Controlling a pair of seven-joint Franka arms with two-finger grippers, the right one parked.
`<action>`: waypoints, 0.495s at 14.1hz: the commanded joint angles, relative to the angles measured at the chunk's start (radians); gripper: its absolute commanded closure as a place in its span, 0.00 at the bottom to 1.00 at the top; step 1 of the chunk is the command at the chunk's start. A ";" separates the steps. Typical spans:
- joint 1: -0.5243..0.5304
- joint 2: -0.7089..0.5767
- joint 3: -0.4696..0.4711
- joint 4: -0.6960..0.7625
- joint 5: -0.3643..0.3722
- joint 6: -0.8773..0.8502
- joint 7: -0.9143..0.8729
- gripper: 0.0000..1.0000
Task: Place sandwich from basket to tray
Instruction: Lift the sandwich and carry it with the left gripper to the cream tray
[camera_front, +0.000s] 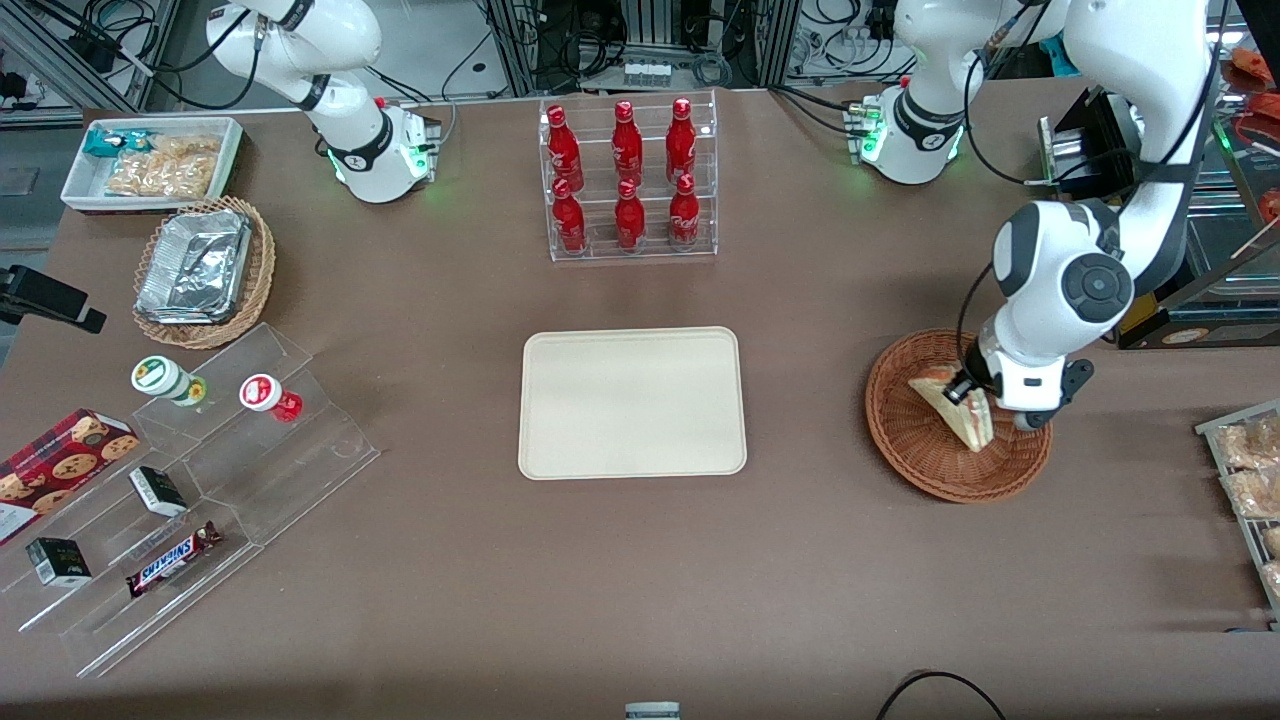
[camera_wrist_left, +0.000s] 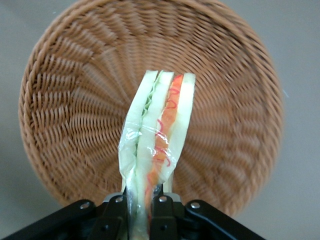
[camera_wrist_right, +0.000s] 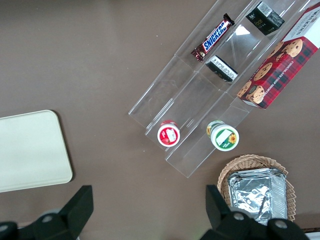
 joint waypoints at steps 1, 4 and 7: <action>-0.044 -0.018 -0.075 0.112 0.001 -0.170 0.096 1.00; -0.102 0.057 -0.137 0.260 0.001 -0.261 0.228 0.96; -0.217 0.157 -0.137 0.407 0.007 -0.313 0.226 0.99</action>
